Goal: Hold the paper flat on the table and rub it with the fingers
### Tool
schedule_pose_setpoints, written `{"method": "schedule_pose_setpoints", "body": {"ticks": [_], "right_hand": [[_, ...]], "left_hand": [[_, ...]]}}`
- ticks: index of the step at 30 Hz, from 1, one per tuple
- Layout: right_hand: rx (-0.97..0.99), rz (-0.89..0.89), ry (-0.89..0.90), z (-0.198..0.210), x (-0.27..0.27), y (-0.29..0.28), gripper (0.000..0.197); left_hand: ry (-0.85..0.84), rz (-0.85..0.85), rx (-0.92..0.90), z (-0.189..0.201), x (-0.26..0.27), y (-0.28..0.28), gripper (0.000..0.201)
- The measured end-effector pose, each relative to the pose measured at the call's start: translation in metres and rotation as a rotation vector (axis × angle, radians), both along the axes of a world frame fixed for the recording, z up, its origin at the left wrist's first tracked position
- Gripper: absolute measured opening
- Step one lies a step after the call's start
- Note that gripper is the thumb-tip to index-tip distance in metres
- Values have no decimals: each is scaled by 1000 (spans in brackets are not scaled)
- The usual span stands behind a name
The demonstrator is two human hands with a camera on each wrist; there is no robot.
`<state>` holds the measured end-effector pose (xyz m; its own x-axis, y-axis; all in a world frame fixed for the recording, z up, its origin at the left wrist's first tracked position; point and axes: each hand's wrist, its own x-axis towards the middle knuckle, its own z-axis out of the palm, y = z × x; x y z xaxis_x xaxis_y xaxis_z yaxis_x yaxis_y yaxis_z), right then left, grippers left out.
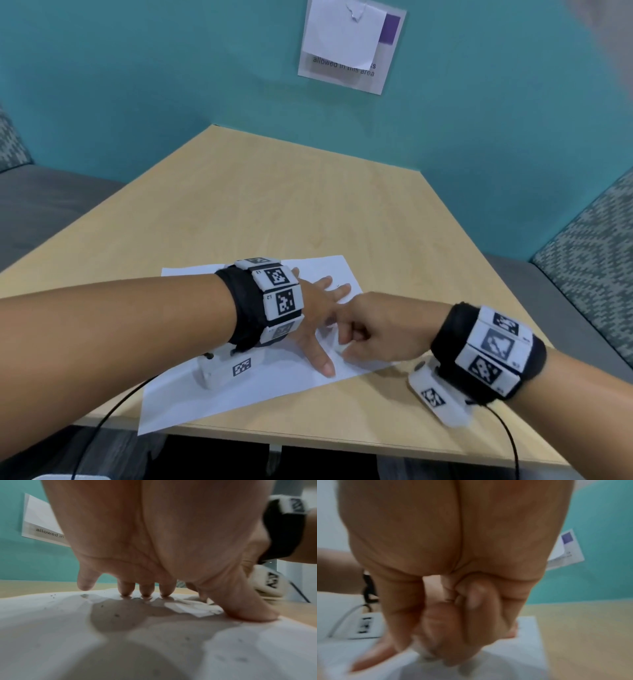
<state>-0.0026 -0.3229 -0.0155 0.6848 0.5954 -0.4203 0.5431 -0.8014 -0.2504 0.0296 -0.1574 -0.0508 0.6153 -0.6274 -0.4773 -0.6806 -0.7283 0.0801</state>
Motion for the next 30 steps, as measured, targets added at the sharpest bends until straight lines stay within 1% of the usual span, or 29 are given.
{"method": "schedule_pose_setpoints", "body": {"ticks": [2,4,6,8,12,14,16,18,20,25,28,30], "right_hand": [[5,-78,-50,6,13,-5,5],[5,-118,-57,7,17,-8,7],[12,-48,-10,2,8,-3,4],[15,-10,56,-1,0,-1,9],[7,-123,-41,6,19,-13,6],[-1,-73,-21,1,14,-11,7],[8,-31,44,-2,7,-9,7],[9,-72,5,2,14,-13,9],[-2,-136,-33,6,22,-18,7],[3,-23,32,0,3,-10,8],[-21,-109,-48,7,19,-19,6],[-26,-106,-38,4,17,-17,6]], "left_hand": [[-5,-16,11,0,1,-1,109],[-7,-20,22,-1,1,-1,112],[-7,-5,18,-2,1,0,106],[-9,-3,4,-2,0,0,102],[-13,-16,34,-1,1,-1,112],[-12,-8,32,-1,1,-1,110],[-7,-5,19,0,0,0,107],[-10,-3,32,1,0,0,111],[-16,-2,47,3,-2,-2,114],[-22,-5,28,2,-2,0,110],[-26,-2,60,2,-1,-2,115],[-21,1,48,1,0,-3,115]]}}
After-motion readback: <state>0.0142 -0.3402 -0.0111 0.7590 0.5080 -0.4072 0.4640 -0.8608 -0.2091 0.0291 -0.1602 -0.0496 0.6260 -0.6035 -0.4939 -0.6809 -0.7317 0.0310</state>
